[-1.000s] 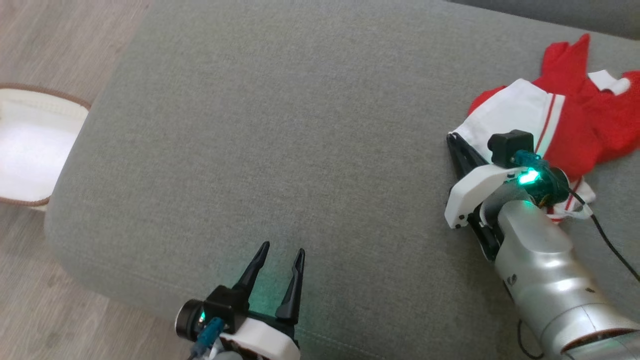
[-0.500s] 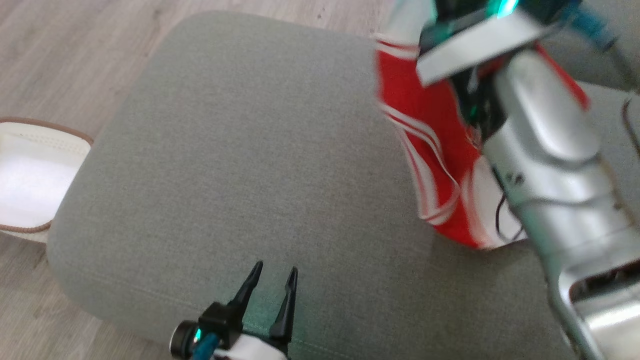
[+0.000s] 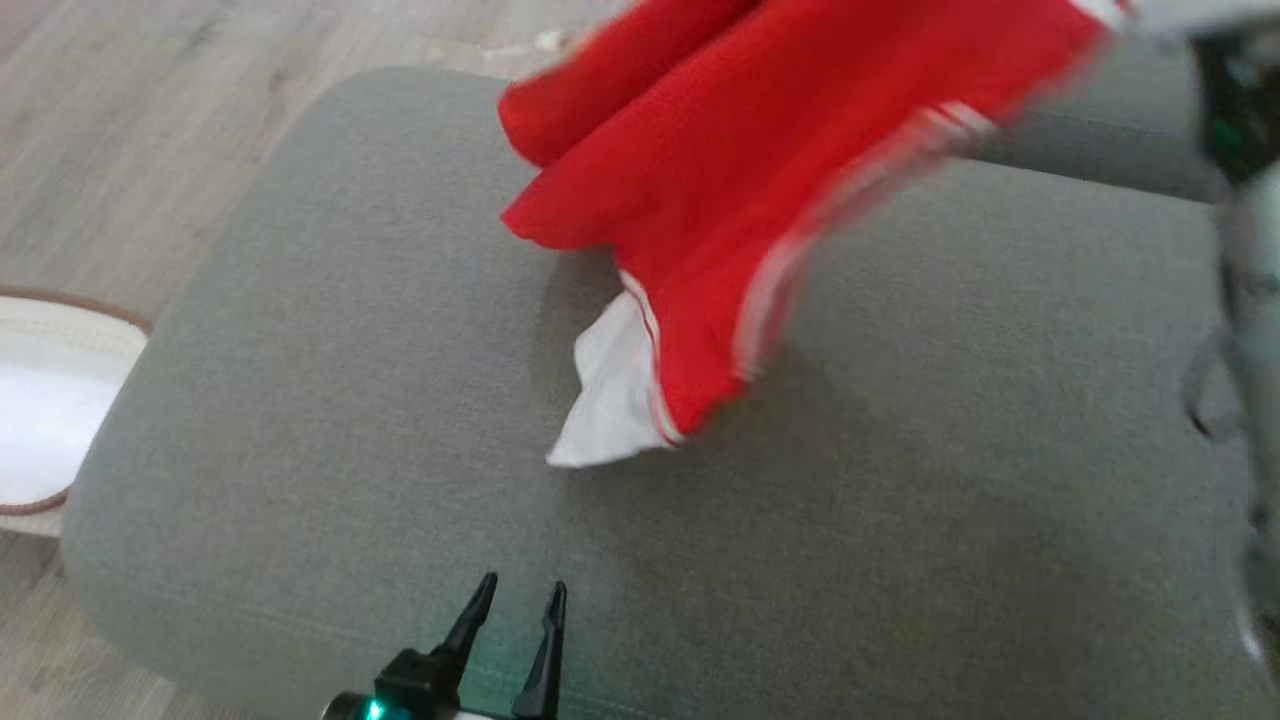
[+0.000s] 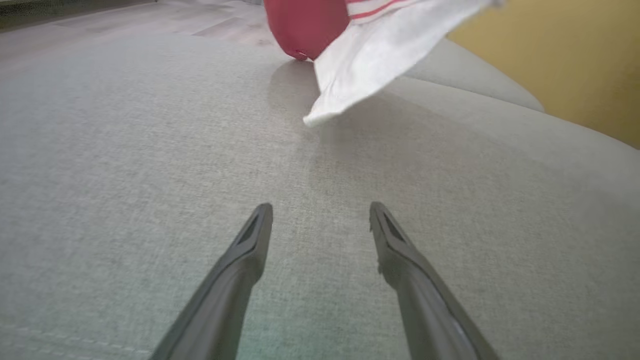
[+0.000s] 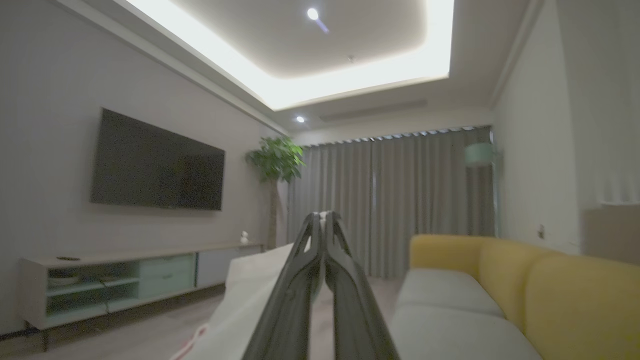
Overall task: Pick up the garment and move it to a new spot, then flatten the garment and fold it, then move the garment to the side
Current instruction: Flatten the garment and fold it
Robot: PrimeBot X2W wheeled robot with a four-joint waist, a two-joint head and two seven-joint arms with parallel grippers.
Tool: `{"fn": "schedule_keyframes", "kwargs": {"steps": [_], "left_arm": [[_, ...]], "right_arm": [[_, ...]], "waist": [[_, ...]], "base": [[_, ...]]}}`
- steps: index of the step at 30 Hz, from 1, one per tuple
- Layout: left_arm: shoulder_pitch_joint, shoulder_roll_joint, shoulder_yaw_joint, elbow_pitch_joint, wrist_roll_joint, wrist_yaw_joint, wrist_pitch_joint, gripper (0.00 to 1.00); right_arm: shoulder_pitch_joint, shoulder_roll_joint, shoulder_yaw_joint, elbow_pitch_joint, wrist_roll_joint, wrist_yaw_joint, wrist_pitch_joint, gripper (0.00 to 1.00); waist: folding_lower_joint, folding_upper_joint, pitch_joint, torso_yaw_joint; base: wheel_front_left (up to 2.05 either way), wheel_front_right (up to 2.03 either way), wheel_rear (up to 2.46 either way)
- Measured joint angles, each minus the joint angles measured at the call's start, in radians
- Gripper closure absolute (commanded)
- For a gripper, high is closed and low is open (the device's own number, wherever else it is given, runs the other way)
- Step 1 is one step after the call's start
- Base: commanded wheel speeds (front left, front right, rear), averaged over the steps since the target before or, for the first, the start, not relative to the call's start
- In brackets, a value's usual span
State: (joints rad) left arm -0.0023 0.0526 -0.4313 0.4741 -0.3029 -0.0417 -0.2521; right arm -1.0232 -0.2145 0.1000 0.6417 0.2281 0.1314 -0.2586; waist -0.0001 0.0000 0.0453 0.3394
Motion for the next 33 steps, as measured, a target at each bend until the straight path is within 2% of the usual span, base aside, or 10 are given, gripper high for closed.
{"fn": "schedule_keyframes", "kwargs": {"steps": [2, 4, 7, 9, 11, 14, 19, 22, 29, 33], "left_arm": [[0.0, -0.001, -0.001, -0.001, 0.004, -0.003, 0.0, 0.0], [-0.002, -0.001, -0.003, 0.0, 0.004, -0.004, 0.0, 0.0], [-0.014, -0.001, -0.005, 0.003, 0.005, -0.01, 0.0, 0.0], [-0.023, -0.001, -0.005, 0.004, 0.005, -0.011, 0.0, 0.0], [-0.029, -0.001, -0.005, 0.006, 0.005, -0.011, 0.0, 0.0], [-0.032, -0.001, -0.003, 0.008, 0.005, -0.011, 0.0, 0.0], [-0.032, -0.001, -0.004, 0.013, 0.005, -0.011, 0.0, 0.0], [-0.032, -0.001, -0.006, 0.013, 0.004, -0.01, 0.0, 0.0], [-0.032, -0.001, -0.016, 0.013, 0.003, -0.01, 0.0, 0.0], [-0.03, -0.001, -0.016, 0.012, -0.007, -0.007, 0.0, 0.0]], "right_arm": [[0.067, -0.065, -0.055, 0.077, -0.027, 0.0, 0.0, 0.98], [0.139, -0.118, -0.131, 0.185, -0.06, 0.0, 0.0, 0.0], [0.236, -0.165, -0.253, 0.319, -0.115, 0.0, 0.001, 0.0], [0.28, -0.174, -0.314, 0.349, -0.155, 0.0, 0.001, 0.0], [0.308, -0.158, -0.356, 0.341, -0.186, 0.0, 0.001, 0.0], [0.356, -0.08, -0.36, 0.272, -0.213, 0.0, 0.001, 0.0], [0.497, 0.062, -0.173, 0.154, -0.188, 0.0, 0.001, 0.0], [0.588, 0.1, -0.004, 0.103, -0.131, 0.0, 0.001, 0.0], [0.695, 0.103, 0.268, 0.068, -0.041, 0.0, 0.001, 0.0], [0.718, 0.083, 0.311, 0.106, -0.024, 0.0, 0.001, 0.0]], "waist": [[0.0001, 0.0, 0.01, -0.014], [0.0002, 0.0, 0.025, -0.024], [0.0003, 0.0, 0.045, -0.04], [0.0003, 0.0, 0.056, -0.049], [0.0003, 0.0, 0.063, -0.06], [0.0003, 0.0, 0.065, -0.077], [0.0002, 0.0, 0.056, -0.089], [0.0001, 0.0, 0.053, -0.089], [0.0001, 0.0, 0.049, -0.078], [0.0001, 0.0, 0.044, -0.066]], "base": [[0.0, 0.0, 0.0], [0.0, 0.0, 0.0], [0.0, 0.0, 0.0], [0.0, 0.0, 0.0], [0.0, 0.0, 0.0], [0.0, 0.0, 0.0], [0.0, 0.0, 0.0], [0.0, 0.0, 0.0], [0.0, 0.0, 0.0], [0.0, 0.0, 0.0]]}}
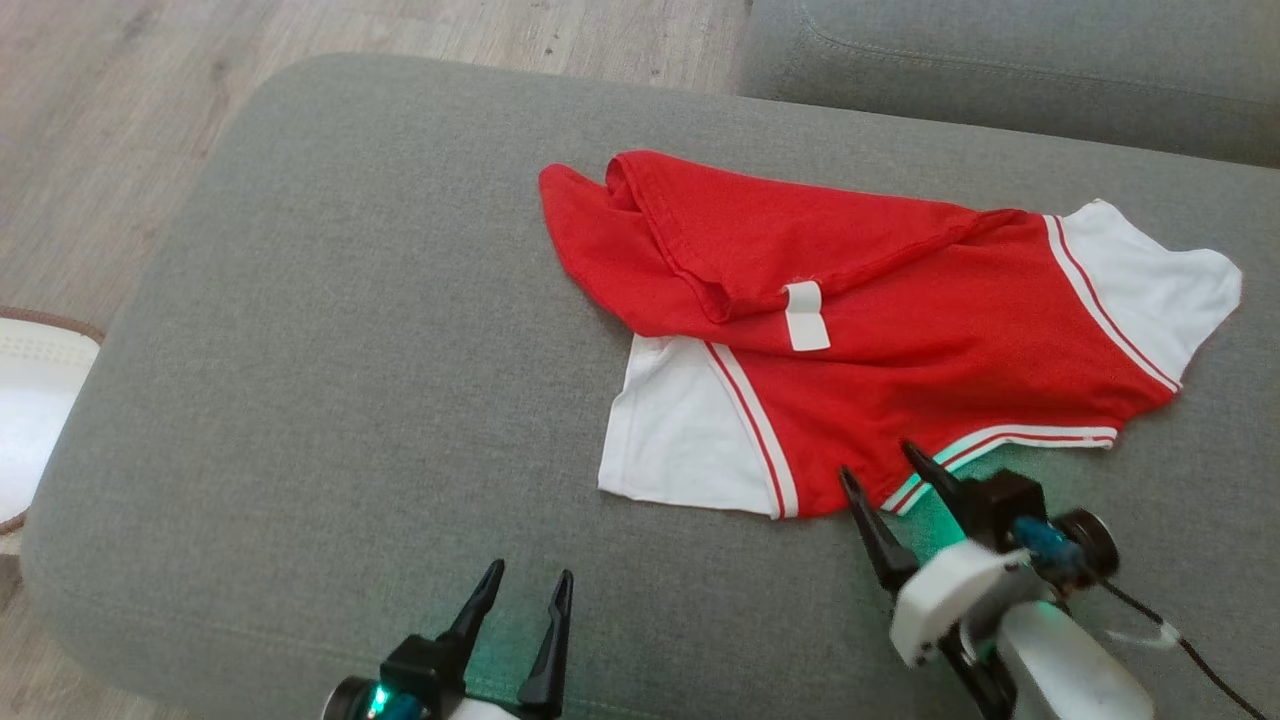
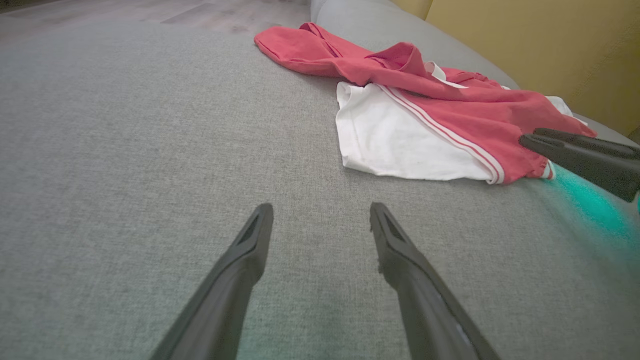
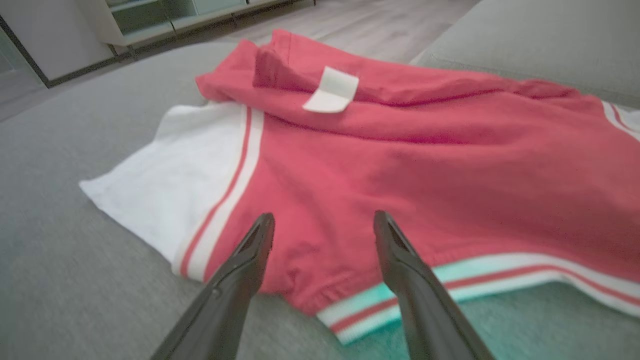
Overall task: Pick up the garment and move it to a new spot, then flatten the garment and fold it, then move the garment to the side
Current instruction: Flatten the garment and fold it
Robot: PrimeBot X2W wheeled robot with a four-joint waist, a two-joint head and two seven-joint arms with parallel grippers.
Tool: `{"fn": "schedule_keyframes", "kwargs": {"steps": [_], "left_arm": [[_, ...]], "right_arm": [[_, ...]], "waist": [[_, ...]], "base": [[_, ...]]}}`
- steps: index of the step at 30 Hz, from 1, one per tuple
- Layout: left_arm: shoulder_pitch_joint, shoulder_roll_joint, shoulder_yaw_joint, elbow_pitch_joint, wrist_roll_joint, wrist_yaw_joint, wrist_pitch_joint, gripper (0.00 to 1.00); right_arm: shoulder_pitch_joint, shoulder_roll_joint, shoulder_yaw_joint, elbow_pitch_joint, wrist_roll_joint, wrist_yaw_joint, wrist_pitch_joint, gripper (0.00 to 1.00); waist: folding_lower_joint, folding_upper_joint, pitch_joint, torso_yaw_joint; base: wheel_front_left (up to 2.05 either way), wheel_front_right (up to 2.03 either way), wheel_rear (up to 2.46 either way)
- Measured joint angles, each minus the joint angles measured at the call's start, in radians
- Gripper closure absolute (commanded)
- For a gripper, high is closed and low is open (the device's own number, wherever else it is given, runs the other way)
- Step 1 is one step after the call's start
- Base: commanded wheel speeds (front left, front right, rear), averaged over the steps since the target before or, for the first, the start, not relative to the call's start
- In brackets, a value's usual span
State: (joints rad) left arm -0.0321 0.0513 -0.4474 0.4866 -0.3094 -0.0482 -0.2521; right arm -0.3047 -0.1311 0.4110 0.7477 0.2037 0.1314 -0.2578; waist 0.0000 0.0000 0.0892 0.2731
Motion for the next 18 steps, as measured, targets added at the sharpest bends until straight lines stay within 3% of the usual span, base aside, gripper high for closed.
{"fn": "schedule_keyframes", "kwargs": {"steps": [9, 10, 11, 12, 13, 18], "left_arm": [[0.009, 0.0, 0.005, -0.001, 0.0, 0.005, 0.0, 0.0], [0.01, 0.0, 0.005, -0.001, -0.001, 0.005, 0.0, 0.0], [0.01, 0.0, 0.004, -0.001, -0.002, 0.005, 0.0, 0.0], [0.01, 0.0, 0.004, -0.002, -0.008, 0.005, 0.0, 0.0], [0.01, 0.0, 0.004, -0.002, -0.011, 0.005, 0.0, 0.0], [0.009, 0.0, 0.003, -0.007, -0.018, 0.013, 0.0, 0.0]], "right_arm": [[0.021, -0.024, 0.017, 0.093, -0.056, 0.0, -0.007, 0.0], [0.014, -0.021, 0.019, 0.101, -0.056, 0.0, -0.009, 0.08], [0.005, -0.019, 0.023, 0.115, -0.059, 0.0, -0.013, 0.55], [-0.005, -0.018, 0.023, 0.125, -0.062, 0.0, -0.014, 0.94], [-0.016, -0.017, 0.022, 0.136, -0.063, 0.0, -0.014, 1.0], [-0.045, -0.044, -0.003, 0.162, -0.069, 0.0, -0.013, 1.0]], "waist": [[0.0, 0.0, 0.008, -0.01], [0.0, 0.0, 0.009, -0.012], [-0.0001, 0.0, 0.011, -0.014], [-0.0001, 0.0, 0.012, -0.016], [-0.0001, 0.0, 0.014, -0.019], [0.0, 0.0, 0.02, -0.027]], "base": [[0.0, 0.0, 0.0], [0.0, 0.0, 0.0], [0.0, 0.0, 0.0], [0.0, 0.0, 0.0], [0.0, 0.0, 0.0], [0.0, 0.0, 0.0]]}}
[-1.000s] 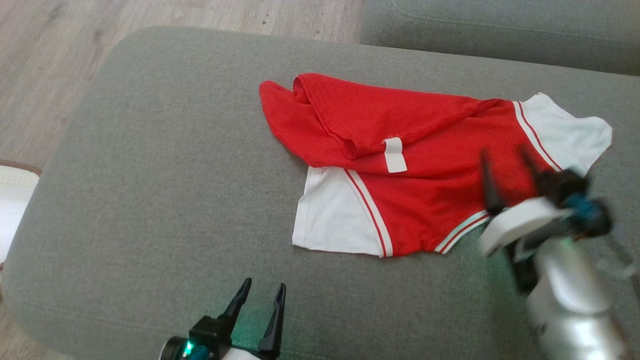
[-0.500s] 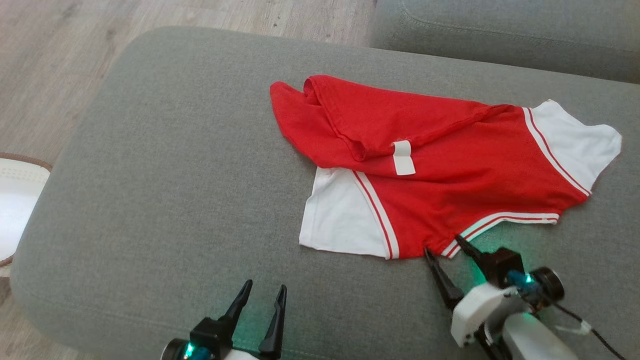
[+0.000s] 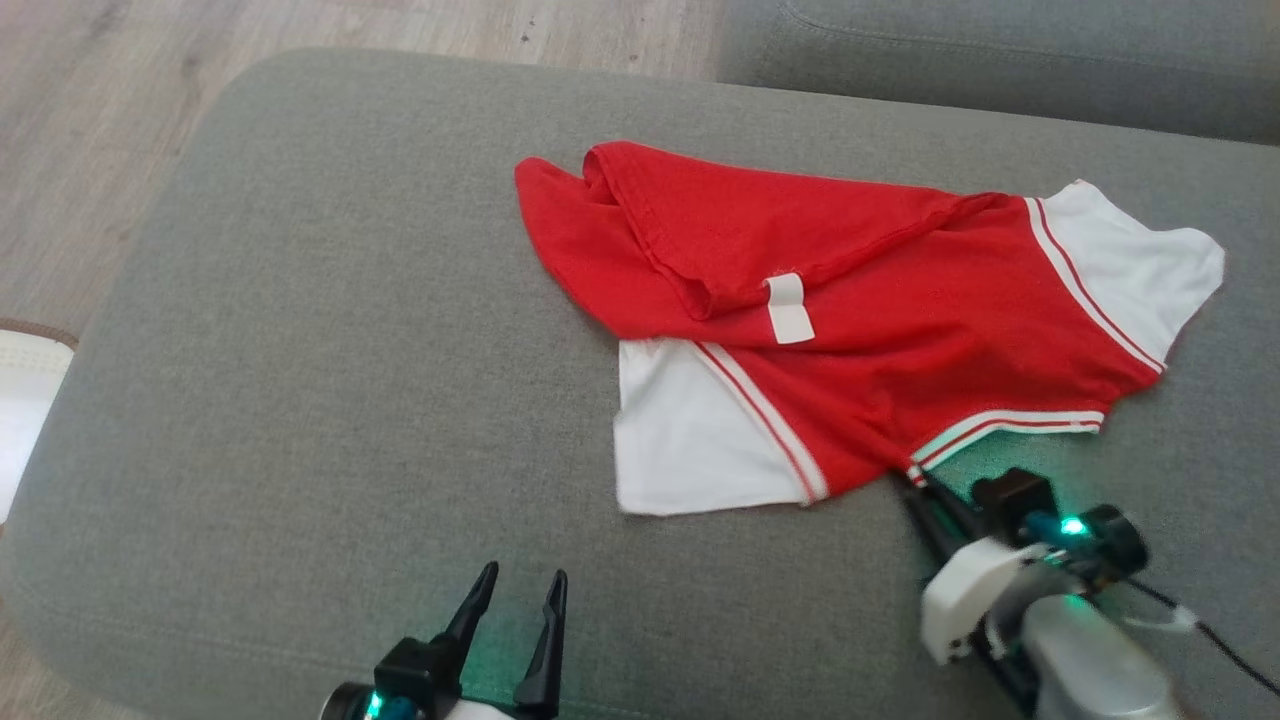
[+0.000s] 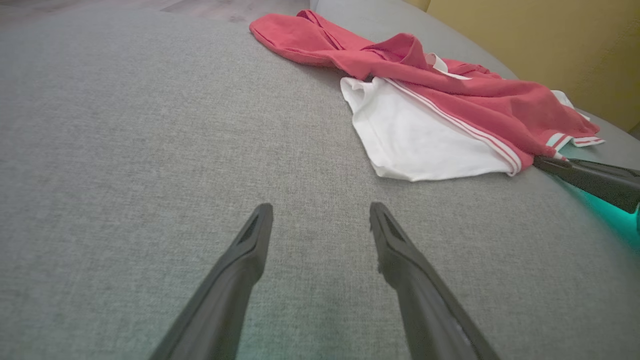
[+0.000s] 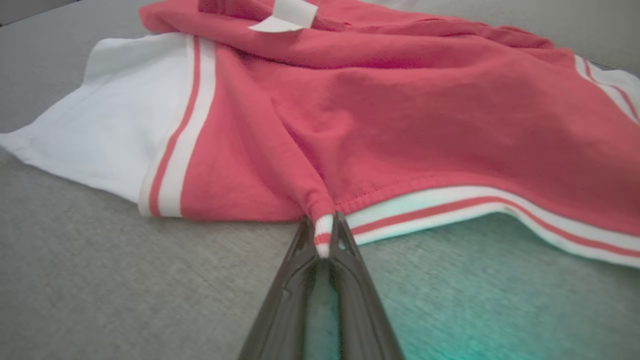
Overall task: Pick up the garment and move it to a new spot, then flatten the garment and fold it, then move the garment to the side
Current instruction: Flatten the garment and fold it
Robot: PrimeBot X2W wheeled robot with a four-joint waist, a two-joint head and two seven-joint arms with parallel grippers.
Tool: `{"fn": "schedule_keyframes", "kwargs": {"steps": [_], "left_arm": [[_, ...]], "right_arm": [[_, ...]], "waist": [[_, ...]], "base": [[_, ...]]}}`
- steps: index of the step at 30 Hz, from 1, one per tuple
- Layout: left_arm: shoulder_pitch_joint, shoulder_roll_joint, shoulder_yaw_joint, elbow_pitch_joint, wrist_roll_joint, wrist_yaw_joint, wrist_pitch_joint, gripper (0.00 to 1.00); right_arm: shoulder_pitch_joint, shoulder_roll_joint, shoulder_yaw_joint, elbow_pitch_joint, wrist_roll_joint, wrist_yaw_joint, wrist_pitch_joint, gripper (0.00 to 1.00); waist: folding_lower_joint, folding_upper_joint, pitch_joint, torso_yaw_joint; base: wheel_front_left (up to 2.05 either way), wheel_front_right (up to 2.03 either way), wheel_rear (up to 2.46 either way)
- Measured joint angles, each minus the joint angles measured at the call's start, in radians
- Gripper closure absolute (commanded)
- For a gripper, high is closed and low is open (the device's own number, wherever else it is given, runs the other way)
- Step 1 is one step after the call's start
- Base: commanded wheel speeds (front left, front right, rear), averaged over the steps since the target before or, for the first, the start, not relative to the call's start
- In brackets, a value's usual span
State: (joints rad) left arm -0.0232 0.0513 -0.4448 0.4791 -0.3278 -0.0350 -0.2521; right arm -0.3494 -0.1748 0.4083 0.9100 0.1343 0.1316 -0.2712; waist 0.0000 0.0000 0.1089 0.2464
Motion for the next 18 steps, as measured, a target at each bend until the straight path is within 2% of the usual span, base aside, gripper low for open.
{"fn": "schedule_keyframes", "kwargs": {"steps": [3, 8, 11, 12, 13, 14, 15, 16, 18], "left_arm": [[-0.001, 0.0, 0.001, -0.002, 0.0, 0.001, 0.0, 0.0], [-0.001, 0.0, 0.015, -0.002, 0.0, 0.001, 0.0, 0.0], [-0.001, 0.0, 0.021, -0.002, 0.0, 0.001, 0.0, 0.0], [-0.001, 0.0, 0.021, -0.002, 0.0, 0.001, 0.0, 0.0], [-0.001, 0.0, 0.022, -0.002, 0.0, 0.001, 0.0, 0.0], [-0.002, 0.0, 0.022, -0.002, 0.0, 0.001, 0.0, 0.0], [-0.003, 0.0, 0.022, -0.002, 0.0, 0.001, 0.0, 0.0], [-0.003, 0.0, 0.022, -0.002, 0.0, 0.001, 0.0, 0.0], [-0.013, 0.0, 0.022, -0.002, 0.0, 0.001, 0.0, 0.0]], "right_arm": [[-0.005, -0.055, -0.035, -0.006, -0.004, 0.0, 0.0, 1.0], [-0.004, -0.227, -0.127, 0.02, -0.023, 0.0, 0.012, 1.0], [-0.005, -0.292, -0.162, 0.026, -0.031, 0.0, 0.012, 1.0], [-0.006, -0.306, -0.169, 0.031, -0.031, 0.0, 0.012, 0.8], [-0.009, -0.315, -0.173, 0.04, -0.031, 0.0, 0.012, 0.54], [-0.011, -0.322, -0.182, 0.048, -0.03, 0.0, 0.012, 0.08], [-0.012, -0.326, -0.192, 0.057, -0.023, 0.0, 0.013, 0.08], [-0.012, -0.326, -0.192, 0.057, -0.023, 0.0, 0.013, 0.0], [-0.016, -0.329, -0.21, 0.049, 0.011, 0.0, 0.014, 0.0]], "waist": [[0.0001, 0.0, 0.003, -0.008], [0.0001, 0.0, 0.003, -0.032], [0.0001, 0.0, 0.006, -0.05], [0.0001, 0.0, 0.007, -0.057], [0.0001, 0.0, 0.008, -0.064], [0.0001, 0.0, 0.009, -0.07], [0.0001, 0.0, 0.01, -0.078], [0.0001, 0.0, 0.01, -0.078], [0.0001, 0.0, 0.013, -0.091]], "base": [[0.0, 0.0, 0.0], [0.0, 0.0, 0.0], [0.0, 0.0, 0.0], [0.0, 0.0, 0.0], [0.0, 0.0, 0.0], [0.0, 0.0, 0.0], [0.0, 0.0, 0.0], [0.0, 0.0, 0.0], [0.0, 0.0, 0.0]]}}
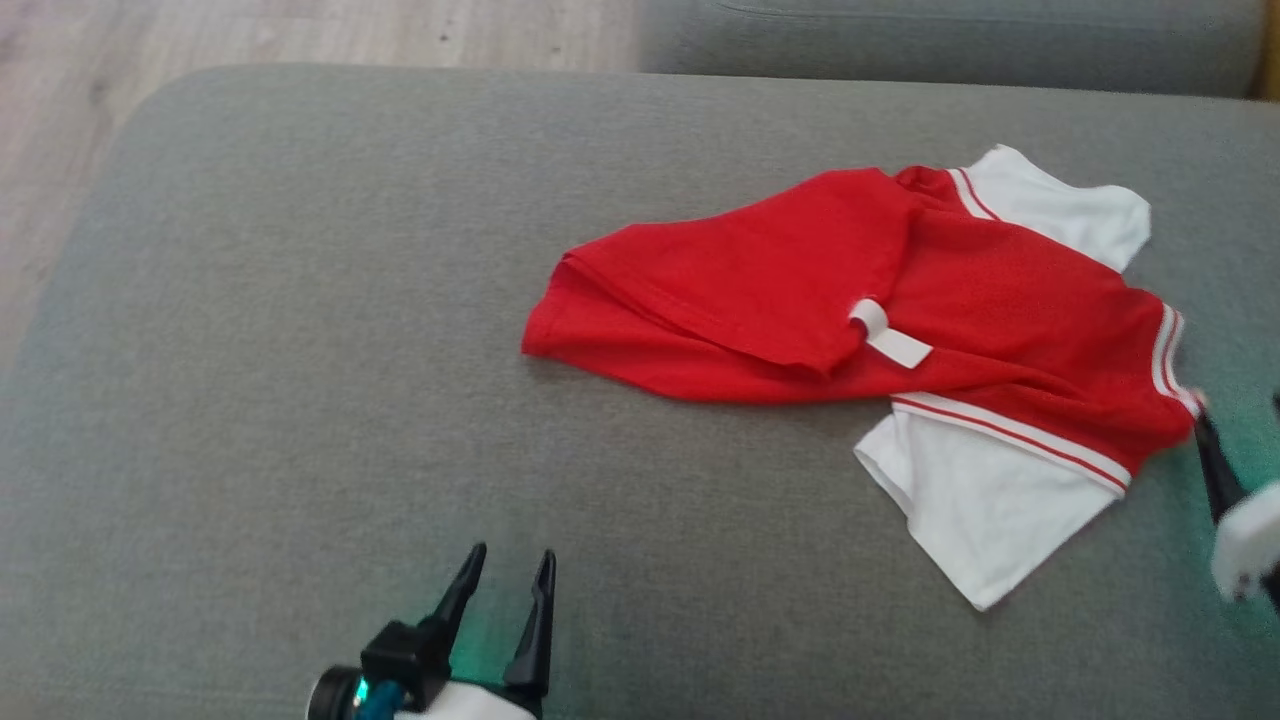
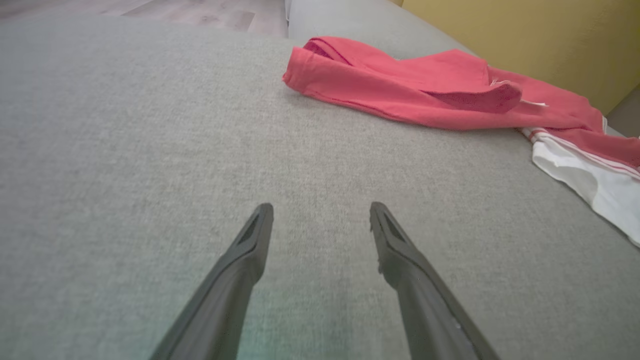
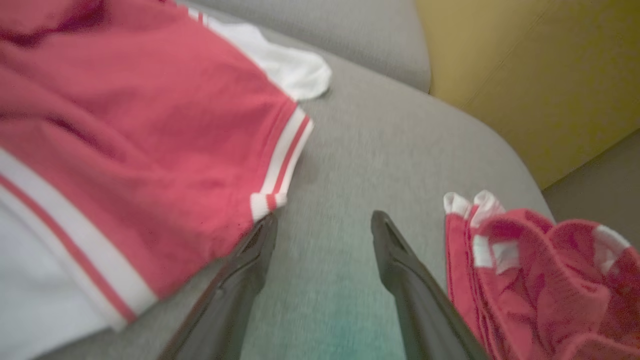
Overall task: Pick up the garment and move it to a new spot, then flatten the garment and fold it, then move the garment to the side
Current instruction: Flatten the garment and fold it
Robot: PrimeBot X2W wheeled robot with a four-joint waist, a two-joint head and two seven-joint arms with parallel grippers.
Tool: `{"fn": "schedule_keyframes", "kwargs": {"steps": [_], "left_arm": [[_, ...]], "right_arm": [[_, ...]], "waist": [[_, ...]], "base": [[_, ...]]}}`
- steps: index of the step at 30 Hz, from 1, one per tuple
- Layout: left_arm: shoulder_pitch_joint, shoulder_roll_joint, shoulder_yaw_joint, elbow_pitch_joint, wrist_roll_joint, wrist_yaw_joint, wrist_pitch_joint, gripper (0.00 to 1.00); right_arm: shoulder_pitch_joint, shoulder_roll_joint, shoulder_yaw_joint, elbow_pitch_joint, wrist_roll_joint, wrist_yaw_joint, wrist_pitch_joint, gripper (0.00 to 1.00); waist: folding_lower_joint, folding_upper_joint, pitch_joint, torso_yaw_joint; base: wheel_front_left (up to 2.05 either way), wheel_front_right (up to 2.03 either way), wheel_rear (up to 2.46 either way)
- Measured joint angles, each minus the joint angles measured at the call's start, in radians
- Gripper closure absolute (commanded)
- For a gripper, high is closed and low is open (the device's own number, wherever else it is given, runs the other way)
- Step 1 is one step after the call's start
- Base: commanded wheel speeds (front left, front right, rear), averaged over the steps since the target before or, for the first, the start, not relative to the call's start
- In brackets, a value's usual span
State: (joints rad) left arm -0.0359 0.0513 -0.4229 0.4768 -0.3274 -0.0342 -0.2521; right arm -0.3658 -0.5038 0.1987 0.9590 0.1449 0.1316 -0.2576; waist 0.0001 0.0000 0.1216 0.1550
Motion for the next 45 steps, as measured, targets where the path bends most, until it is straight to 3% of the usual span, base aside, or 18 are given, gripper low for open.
{"fn": "schedule_keyframes", "kwargs": {"steps": [4, 5, 10, 18, 27, 33, 34, 35, 36, 38, 45], "left_arm": [[-0.026, 0.0, 0.006, -0.01, -0.002, 0.001, 0.0, 0.0], [-0.042, -0.001, 0.013, -0.018, -0.006, 0.004, 0.0, 0.0], [-0.136, -0.002, 0.057, -0.025, 0.012, -0.001, 0.0, 0.0], [-0.348, -0.007, 0.162, 0.085, 0.049, -0.043, 0.0, 0.0], [-0.438, -0.002, 0.279, 0.248, 0.051, -0.072, 0.0, 0.0], [-0.456, -0.004, 0.298, 0.312, 0.051, -0.082, 0.0, 0.0], [-0.459, -0.004, 0.299, 0.319, 0.051, -0.082, -0.001, 0.13], [-0.464, -0.005, 0.3, 0.326, 0.051, -0.083, -0.002, 0.5], [-0.469, -0.005, 0.3, 0.333, 0.051, -0.089, -0.002, 0.57], [-0.474, -0.006, 0.299, 0.343, 0.051, -0.09, -0.002, 1.0], [-0.471, -0.011, 0.291, 0.331, 0.053, -0.091, -0.004, 1.0]], "right_arm": [[-0.029, 0.02, -0.035, -0.151, 0.053, 0.0, 0.002, 0.0], [-0.034, 0.054, -0.054, -0.25, 0.067, 0.0, 0.002, 0.0], [0.014, 0.173, -0.058, -0.411, 0.074, 0.0, 0.002, 0.0], [0.049, 0.275, -0.013, -0.462, 0.065, 0.0, 0.002, 0.0], [0.048, 0.303, -0.004, -0.467, 0.065, 0.0, 0.002, 0.0], [0.048, 0.308, -0.005, -0.467, 0.065, 0.0, 0.002, 0.0], [0.048, 0.309, -0.006, -0.467, 0.065, 0.0, 0.002, 0.0], [0.048, 0.311, -0.007, -0.466, 0.065, 0.0, 0.002, 0.0], [0.048, 0.314, -0.007, -0.465, 0.065, 0.0, 0.002, 0.0], [0.048, 0.321, -0.009, -0.463, 0.065, 0.0, 0.002, 0.0], [0.048, 0.336, -0.01, -0.448, 0.066, 0.0, 0.002, 0.0]], "waist": [[0.0, 0.0, 0.006, -0.03], [0.0, 0.0, 0.012, -0.045], [0.0, 0.0, 0.039, -0.084], [0.0001, 0.0, 0.104, -0.152], [0.0001, 0.0, 0.162, -0.222], [0.0, 0.0, 0.18, -0.245], [0.0, 0.0, 0.182, -0.246], [0.0, 0.0, 0.183, -0.247], [0.0, 0.0, 0.183, -0.246], [0.0, 0.0, 0.181, -0.243], [0.0, 0.0, 0.151, -0.223]], "base": [[0.0, 0.0, 0.0], [0.0, 0.0, 0.0], [0.0, 0.0, 0.0], [0.0, 0.0, 0.0], [0.0, 0.0, 0.0], [0.0, 0.0, 0.0], [0.0, 0.0, 0.0], [0.0, 0.0, 0.0], [0.0, 0.0, 0.0], [0.0, 0.0, 0.0], [0.0, 0.0, 0.0]]}}
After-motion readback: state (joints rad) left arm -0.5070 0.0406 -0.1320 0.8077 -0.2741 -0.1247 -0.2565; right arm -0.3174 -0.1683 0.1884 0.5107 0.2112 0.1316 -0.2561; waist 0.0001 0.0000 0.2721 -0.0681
